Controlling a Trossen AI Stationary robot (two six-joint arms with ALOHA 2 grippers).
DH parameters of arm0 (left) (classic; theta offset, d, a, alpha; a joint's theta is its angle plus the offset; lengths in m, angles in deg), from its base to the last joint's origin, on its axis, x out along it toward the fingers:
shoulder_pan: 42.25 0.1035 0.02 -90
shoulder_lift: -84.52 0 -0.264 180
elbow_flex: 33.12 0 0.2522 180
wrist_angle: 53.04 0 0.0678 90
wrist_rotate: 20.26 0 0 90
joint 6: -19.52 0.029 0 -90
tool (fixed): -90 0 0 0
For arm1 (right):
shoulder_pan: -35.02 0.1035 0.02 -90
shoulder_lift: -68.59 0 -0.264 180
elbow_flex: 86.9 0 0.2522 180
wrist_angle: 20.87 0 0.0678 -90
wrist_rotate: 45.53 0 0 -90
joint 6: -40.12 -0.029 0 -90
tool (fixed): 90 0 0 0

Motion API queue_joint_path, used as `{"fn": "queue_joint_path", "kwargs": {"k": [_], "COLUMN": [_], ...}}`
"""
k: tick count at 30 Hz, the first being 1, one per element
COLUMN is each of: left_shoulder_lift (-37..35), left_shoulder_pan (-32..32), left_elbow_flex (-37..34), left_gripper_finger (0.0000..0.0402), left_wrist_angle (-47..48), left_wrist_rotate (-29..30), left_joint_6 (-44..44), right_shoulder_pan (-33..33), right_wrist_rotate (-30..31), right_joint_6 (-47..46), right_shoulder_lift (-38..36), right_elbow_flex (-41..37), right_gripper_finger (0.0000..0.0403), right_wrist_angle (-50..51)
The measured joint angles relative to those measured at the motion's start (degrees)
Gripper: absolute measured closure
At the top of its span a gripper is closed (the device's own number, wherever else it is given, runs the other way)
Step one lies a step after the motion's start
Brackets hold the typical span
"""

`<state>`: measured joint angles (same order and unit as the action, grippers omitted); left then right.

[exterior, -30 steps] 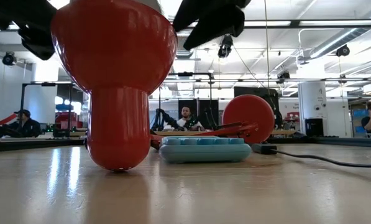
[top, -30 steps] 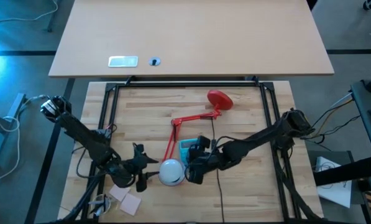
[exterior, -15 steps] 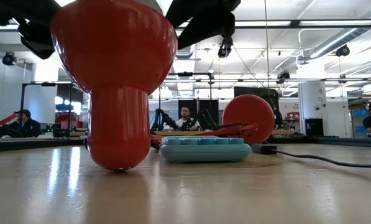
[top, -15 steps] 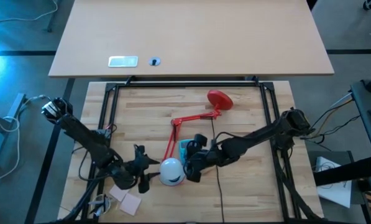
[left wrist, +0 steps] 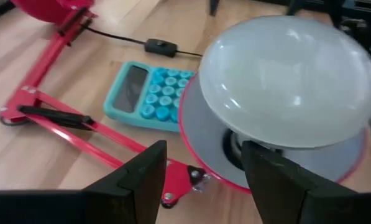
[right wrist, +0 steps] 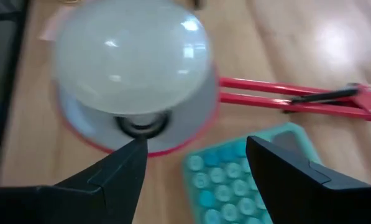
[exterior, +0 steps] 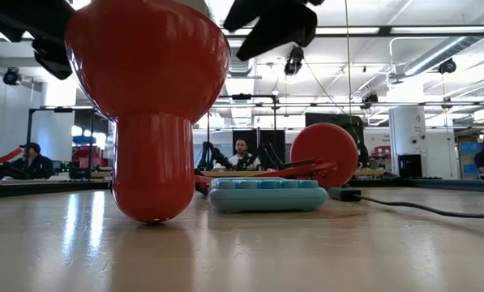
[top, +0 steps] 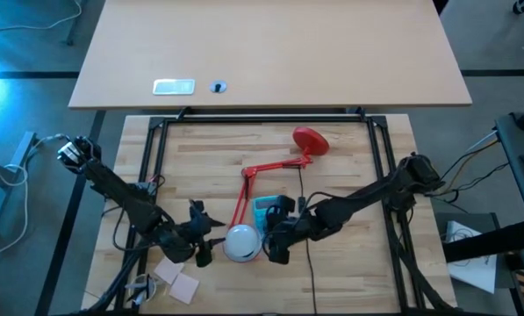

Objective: Screw lightbulb
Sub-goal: Insert the lightbulb into the orange desk lamp

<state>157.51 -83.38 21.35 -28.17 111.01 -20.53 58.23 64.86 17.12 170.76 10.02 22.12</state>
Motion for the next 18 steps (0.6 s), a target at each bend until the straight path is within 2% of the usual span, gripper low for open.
{"fn": "queue_joint_path", "kwargs": {"k": [3, 7, 13, 18], "left_shoulder_lift": [-0.02, 0.23, 0.2, 0.2], "left_shoulder_pan": [-0.97, -2.69, -2.69, -0.67], "left_elbow_flex": [0.41, 1.11, 1.96, 1.9], "left_gripper_finger": [0.0203, 0.0203, 0.0203, 0.0203], "left_wrist_angle": [0.05, 0.15, 0.15, 1.21], "left_wrist_rotate": [-2.25, -3.21, 1.46, 1.71], "left_joint_6": [-0.13, -0.81, -1.21, 0.21], "right_shoulder_pan": [-1.09, -2.71, -3.35, -2.57], "right_wrist_rotate": [3.47, 4.18, 3.12, 2.5], "right_joint_6": [-0.53, -0.36, 1.02, 0.6], "right_shoulder_lift": [-0.07, 0.21, 1.07, 1.07], "right_elbow_flex": [0.0, 0.0, 0.0, 0.0], "right_gripper_finger": [0.0138, 0.0137, 0.0131, 0.0135], "right_wrist_angle": [0.95, -0.87, -2.43, -2.24]}}
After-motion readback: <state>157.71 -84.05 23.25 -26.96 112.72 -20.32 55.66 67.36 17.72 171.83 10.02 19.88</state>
